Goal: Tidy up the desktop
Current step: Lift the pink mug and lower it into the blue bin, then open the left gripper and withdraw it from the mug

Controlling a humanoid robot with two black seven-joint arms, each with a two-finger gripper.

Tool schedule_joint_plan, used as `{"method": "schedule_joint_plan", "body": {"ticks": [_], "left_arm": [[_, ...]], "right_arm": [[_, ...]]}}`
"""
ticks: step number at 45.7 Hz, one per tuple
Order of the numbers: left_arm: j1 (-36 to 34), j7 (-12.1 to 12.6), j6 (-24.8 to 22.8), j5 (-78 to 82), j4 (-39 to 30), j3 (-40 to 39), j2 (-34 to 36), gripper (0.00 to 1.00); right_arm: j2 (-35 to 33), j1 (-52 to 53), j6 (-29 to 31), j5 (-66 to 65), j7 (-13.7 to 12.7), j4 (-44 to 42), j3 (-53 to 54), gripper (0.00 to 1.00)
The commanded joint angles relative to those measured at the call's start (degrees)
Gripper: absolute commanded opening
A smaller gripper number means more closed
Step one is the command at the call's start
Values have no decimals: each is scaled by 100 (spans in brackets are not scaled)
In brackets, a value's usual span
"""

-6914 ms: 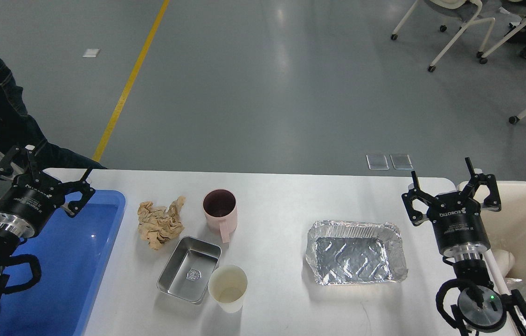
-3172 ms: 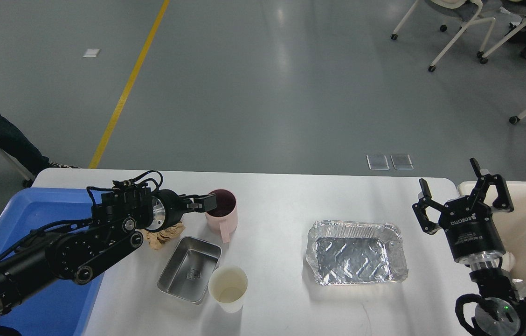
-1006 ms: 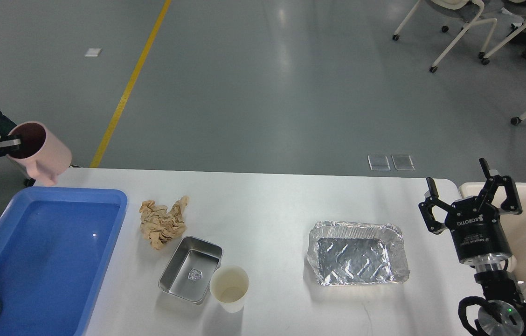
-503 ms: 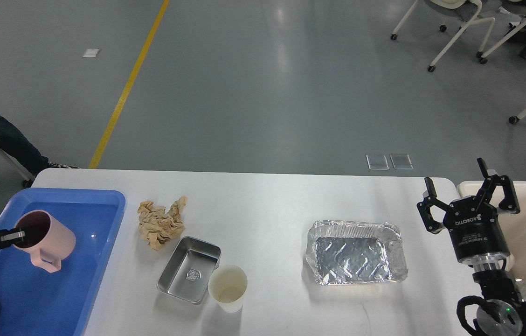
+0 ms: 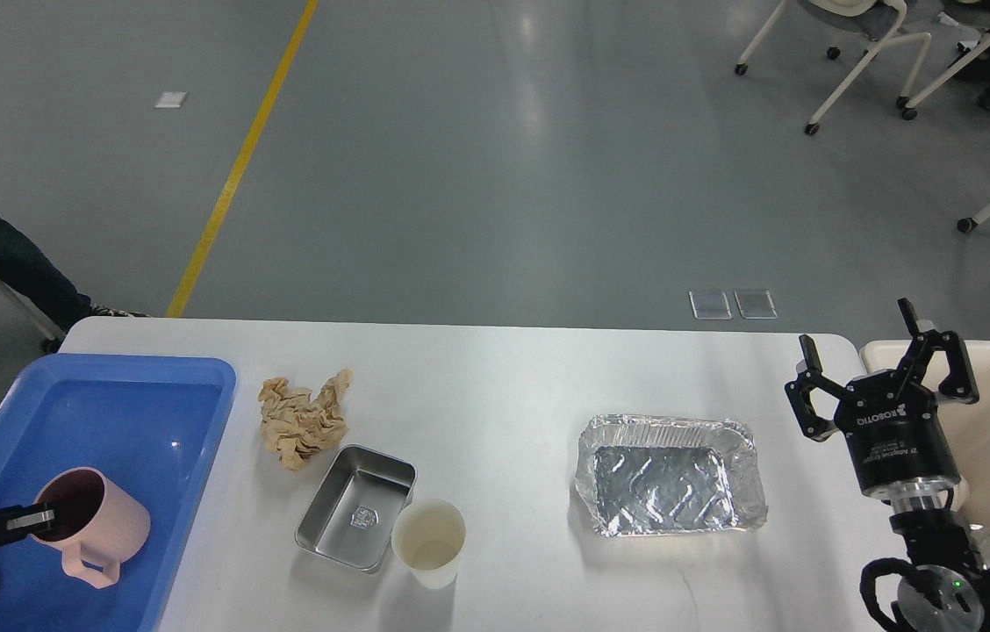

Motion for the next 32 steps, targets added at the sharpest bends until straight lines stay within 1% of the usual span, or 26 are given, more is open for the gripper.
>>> {"method": "schedule_joint_plan", "body": {"ticks": [1, 2, 3, 12, 15, 19, 27, 32], "left_arm": [[7, 24, 87, -60, 1, -51, -34, 81], [7, 7, 87, -60, 1, -42, -34, 94], [7, -2, 87, -60, -8, -42, -26, 96], [7, -11, 26, -51, -210, -34, 132, 97], [-2, -11, 26, -51, -403, -42, 290, 97], [-55, -28, 26, -51, -833, -147, 580, 97], [-81, -345, 35, -43, -1677, -806, 1222, 97], [-81, -538, 43, -43, -1871, -1316, 1512, 97]], "right_arm": [[0, -2, 1, -1, 0, 1, 0, 100], [0, -2, 1, -1, 0, 1, 0, 100], [0, -2, 1, -1, 0, 10, 0, 100], [9, -2, 1, -1, 0, 10, 0, 100], [9, -2, 1, -1, 0, 10, 0, 100], [0, -2, 1, -1, 0, 10, 0, 100], [0, 6, 1, -1, -9, 10, -8, 100], [0, 15, 1, -1, -9, 10, -9, 100]]}}
